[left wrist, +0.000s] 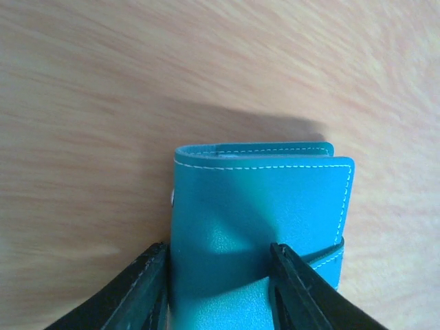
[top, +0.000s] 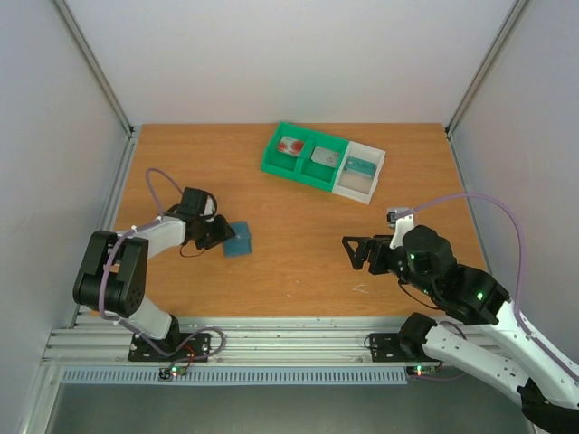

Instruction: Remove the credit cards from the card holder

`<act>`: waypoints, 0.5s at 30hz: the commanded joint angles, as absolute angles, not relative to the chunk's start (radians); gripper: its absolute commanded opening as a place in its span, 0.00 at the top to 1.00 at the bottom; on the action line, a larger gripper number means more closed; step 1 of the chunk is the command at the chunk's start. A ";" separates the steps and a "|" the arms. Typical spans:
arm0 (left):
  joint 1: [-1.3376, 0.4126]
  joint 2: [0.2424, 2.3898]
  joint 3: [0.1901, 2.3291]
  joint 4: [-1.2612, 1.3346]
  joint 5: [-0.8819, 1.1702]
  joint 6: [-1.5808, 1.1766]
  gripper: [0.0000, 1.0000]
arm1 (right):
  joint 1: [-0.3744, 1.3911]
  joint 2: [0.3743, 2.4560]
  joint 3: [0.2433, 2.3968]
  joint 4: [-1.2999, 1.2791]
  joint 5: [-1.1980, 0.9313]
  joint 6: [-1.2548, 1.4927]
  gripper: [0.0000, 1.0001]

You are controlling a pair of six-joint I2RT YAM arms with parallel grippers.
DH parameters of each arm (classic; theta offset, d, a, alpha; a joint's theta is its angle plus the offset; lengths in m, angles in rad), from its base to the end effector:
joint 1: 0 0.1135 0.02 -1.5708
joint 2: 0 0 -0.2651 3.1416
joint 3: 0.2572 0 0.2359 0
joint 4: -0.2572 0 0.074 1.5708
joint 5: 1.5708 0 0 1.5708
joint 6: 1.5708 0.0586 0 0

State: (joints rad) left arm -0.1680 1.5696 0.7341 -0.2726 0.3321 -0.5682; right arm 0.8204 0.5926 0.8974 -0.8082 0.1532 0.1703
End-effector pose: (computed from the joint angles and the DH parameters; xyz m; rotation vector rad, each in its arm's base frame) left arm 0.2679 -0.0648 0.1339 -0.4407 2.7199 -0.6639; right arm 0.0851 0.0782 0.3236 -0.5794 2.0171 0.4473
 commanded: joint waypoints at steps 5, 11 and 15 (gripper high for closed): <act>-0.342 1.568 0.687 -0.285 0.398 -0.618 0.59 | 0.829 0.669 0.894 -0.793 0.118 0.196 0.02; -0.468 1.560 0.656 -0.160 0.471 -0.716 0.59 | 0.829 0.762 0.896 -0.787 0.069 0.199 0.05; -0.550 1.514 0.614 -0.062 0.486 -0.842 0.59 | 0.829 0.829 0.881 -0.763 0.021 0.200 0.14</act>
State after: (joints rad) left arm -0.4824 1.5536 0.6670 -0.1638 0.4461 -0.7078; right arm 0.8204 0.7776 0.8974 -0.7967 0.0784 0.1871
